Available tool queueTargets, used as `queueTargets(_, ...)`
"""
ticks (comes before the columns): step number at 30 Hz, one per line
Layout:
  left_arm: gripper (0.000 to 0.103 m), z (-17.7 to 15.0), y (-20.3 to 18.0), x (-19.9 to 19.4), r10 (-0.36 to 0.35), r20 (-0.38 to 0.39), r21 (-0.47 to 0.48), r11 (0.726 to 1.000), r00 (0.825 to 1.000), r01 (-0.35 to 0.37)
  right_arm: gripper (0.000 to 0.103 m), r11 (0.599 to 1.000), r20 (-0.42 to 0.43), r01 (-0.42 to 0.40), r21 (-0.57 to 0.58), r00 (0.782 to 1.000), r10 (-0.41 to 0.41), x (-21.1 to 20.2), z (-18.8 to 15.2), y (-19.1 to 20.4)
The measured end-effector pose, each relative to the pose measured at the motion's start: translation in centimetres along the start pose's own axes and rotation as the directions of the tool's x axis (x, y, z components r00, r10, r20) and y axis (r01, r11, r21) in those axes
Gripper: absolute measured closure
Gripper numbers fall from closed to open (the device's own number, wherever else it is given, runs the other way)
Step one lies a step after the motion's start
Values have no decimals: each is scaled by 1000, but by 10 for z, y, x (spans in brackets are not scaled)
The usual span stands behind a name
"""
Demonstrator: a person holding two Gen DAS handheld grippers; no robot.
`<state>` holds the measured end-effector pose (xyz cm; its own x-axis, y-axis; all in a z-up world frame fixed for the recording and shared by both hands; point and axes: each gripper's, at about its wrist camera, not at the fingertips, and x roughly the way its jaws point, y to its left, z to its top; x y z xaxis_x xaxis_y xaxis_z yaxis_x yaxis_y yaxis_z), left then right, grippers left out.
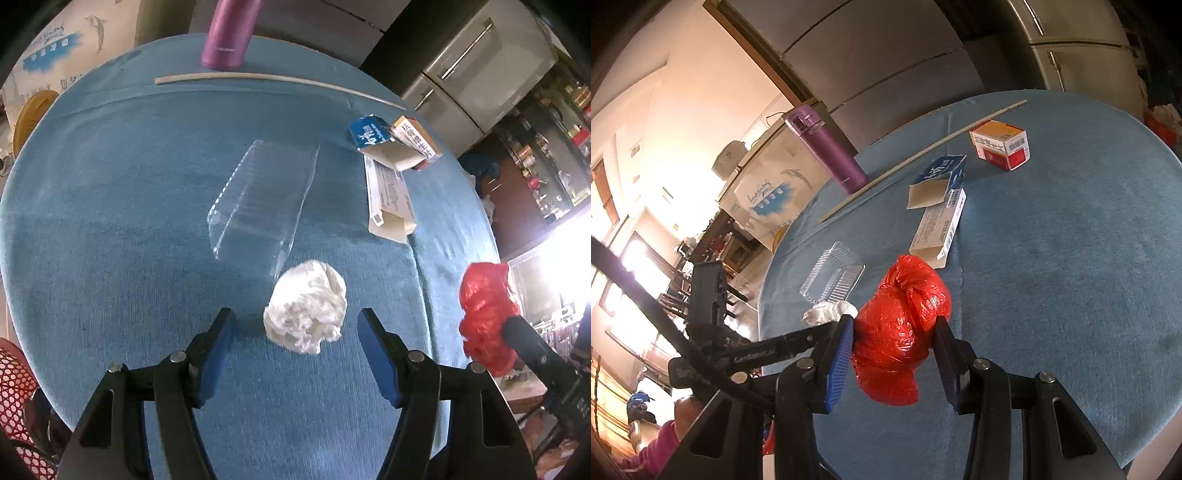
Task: Collect trash
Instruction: 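Close the left tool on the crumpled white tissue and lift it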
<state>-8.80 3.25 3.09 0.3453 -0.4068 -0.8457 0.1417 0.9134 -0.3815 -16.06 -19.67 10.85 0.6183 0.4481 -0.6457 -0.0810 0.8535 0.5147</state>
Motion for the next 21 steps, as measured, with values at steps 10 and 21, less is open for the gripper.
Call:
queueTargets(10,65,2,-10,8,36,33,41,998,999,-37,57,1000,7,0,-4,1000,0,-4,-1,1)
queueTargets(21,68,-22,-18,-33,40,80,54,998,996,-44,57,999,7,-19,-27,1000,19,-6,-2,10)
